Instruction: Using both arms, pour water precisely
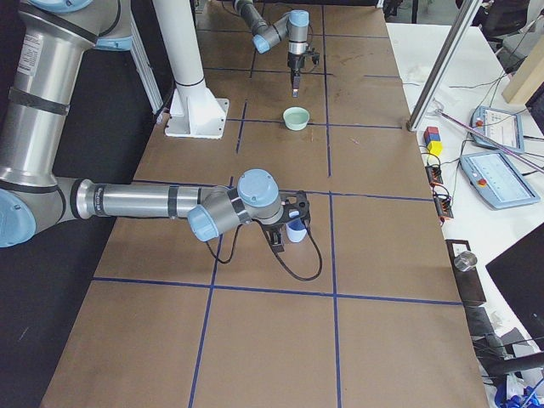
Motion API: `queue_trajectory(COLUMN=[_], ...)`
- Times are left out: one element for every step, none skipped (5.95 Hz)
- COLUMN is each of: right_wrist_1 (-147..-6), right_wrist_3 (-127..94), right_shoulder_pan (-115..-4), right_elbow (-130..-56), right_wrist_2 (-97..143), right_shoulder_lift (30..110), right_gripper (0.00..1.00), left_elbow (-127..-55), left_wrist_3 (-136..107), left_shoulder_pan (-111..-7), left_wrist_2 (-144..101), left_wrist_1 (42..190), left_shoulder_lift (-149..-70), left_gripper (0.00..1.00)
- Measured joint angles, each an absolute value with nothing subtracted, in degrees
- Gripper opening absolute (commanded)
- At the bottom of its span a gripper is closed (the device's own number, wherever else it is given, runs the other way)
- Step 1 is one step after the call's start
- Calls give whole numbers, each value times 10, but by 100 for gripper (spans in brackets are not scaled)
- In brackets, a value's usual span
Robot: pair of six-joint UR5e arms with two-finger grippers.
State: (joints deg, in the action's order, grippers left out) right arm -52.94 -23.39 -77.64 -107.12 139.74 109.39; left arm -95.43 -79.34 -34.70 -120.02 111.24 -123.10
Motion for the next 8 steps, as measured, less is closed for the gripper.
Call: queue_trajectory(right_wrist_1=[-421,-334,-269,-234,-210,-188,-174,-169], right_wrist_3=[-321,-379,-413,-440,-485,-535,-557,-572], right_shoulder_pan=[-728,-686,-643,-596,-536,-468,-413,-377], right_elbow=[-1071,-1071,-1071,-1071,-1071,-1071,-1071,-1066], right_wrist_2=[1358,1311,1253,1193,1117,1029,952,894], right_shoulder_lift=[1115,1141,1163,1173,1176,1183,1193,1198], right_gripper=[93,99,100,100,100,99,99,100], left_elbow=[-966,-972,-985,-1013,-1042,-1056,-1060,-1062], left_wrist_3=[-792,-792,-791,-790,-790,-789,-789,-789], left_shoulder_pan=[-349,-352,-356,-360,-363,-365,-367,-370], left_wrist_2=[-1200,-1199,-1198,-1198,-1196,-1195,-1195,-1194], left_wrist_1=[1113,1114,1114,1114,1114,1114,1114,1114], left_shoulder_lift=[-1217,-1212,-1198,-1166,-1135,-1120,-1116,-1114], left_gripper=[76,84,100,100,100,100,100,100])
